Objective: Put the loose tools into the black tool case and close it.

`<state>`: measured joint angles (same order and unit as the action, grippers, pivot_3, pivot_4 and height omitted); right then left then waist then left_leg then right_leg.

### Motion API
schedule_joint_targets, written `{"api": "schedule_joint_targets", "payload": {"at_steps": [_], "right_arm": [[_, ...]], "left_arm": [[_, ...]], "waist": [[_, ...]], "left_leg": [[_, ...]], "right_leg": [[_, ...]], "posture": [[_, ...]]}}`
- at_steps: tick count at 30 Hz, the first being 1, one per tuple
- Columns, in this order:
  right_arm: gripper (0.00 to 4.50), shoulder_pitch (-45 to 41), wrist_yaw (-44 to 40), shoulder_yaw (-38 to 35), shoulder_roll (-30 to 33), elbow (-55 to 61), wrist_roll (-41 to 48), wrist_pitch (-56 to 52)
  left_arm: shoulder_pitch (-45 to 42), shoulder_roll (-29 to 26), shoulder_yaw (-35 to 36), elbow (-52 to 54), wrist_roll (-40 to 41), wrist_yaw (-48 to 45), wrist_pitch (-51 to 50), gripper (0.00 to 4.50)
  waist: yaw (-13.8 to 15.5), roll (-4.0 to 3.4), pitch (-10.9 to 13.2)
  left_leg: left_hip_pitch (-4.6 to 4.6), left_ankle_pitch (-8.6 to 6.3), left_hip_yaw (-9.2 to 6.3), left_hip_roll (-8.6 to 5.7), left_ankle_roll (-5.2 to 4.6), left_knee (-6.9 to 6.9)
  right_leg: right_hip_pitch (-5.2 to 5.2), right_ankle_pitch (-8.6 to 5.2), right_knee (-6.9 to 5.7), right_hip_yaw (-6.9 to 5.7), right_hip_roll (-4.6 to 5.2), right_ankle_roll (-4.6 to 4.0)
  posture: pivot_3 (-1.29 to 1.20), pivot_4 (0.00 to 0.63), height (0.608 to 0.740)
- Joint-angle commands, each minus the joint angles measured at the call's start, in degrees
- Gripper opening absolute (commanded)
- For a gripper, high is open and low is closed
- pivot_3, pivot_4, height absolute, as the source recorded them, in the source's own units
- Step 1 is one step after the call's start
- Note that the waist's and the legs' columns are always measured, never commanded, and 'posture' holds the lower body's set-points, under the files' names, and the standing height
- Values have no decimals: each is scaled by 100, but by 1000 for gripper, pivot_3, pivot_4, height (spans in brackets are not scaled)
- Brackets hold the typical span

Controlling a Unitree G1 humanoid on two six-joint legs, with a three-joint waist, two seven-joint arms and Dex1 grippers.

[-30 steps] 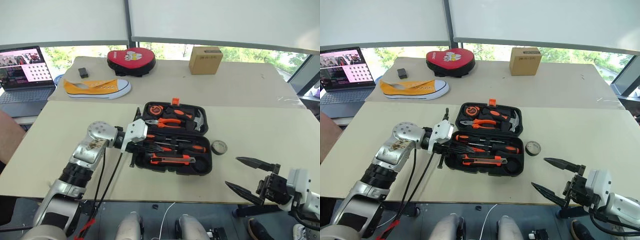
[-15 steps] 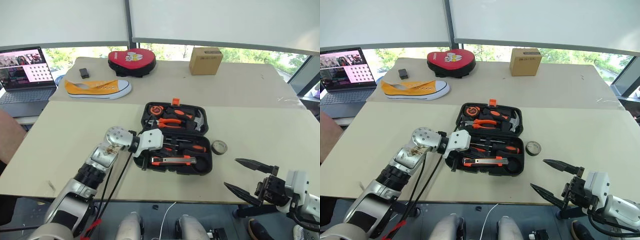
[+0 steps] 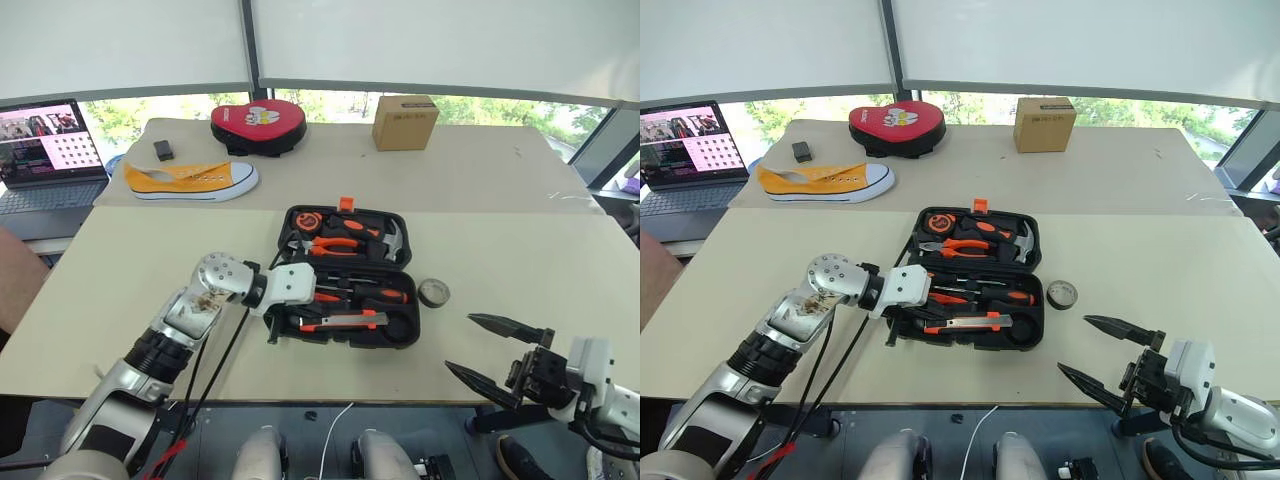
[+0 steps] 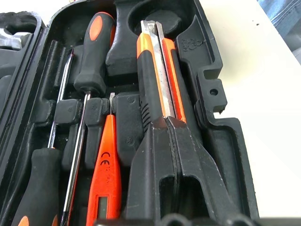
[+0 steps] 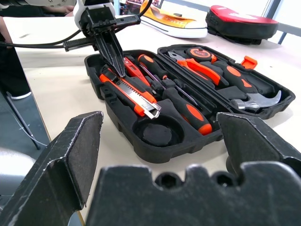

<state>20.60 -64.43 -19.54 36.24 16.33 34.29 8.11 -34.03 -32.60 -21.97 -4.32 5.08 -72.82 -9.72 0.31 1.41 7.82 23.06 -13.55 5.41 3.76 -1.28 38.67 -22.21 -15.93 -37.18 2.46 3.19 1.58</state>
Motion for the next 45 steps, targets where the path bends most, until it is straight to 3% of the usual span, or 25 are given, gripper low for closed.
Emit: {"api": "schedule_joint_targets", "payload": {"at_steps": [1, 8, 19, 32, 45], "right_arm": [[4500, -41, 69, -57, -3, 156, 27, -23], [4500, -27, 103, -18, 2, 154, 21, 0], [4500, 79, 120, -15, -41, 180, 6, 37], [4500, 102, 54, -31, 7, 156, 88, -65], [4500, 251, 83, -27, -23, 265, 142, -219]], "left_arm": [[49, 27, 408, 97, 497, -143, -2, 26], [15, 186, 274, 452, 569, -139, -154, 26], [281, -17, -338, 564, -433, 335, -521, 26], [333, -367, -103, 1069, -719, 985, -1373, 26], [841, -797, -39, 1009, -805, 1265, -1432, 26]], "waist": [[-3, 0, 0], [48, 1, 2], [30, 0, 1], [18, -3, -1], [7, -16, -13]], "left_leg": [[1, 0, 0, 0, 0, 0], [19, -1, 1, -5, -1, 3], [13, -1, 0, -3, -2, 3], [0, 0, -10, -2, -2, 6], [-17, 0, -9, 0, -2, 2]], "right_leg": [[-1, 0, -1, 0, 0, 0], [-8, -2, 7, -2, 4, 3], [-6, -2, 5, -1, 2, 3], [0, 1, 0, 8, -2, 0], [8, 0, 0, 14, -2, -2]], "posture": [[0, 150, 740], [0, 150, 740], [0, 150, 740], [0, 150, 740], [0, 150, 740]]}}
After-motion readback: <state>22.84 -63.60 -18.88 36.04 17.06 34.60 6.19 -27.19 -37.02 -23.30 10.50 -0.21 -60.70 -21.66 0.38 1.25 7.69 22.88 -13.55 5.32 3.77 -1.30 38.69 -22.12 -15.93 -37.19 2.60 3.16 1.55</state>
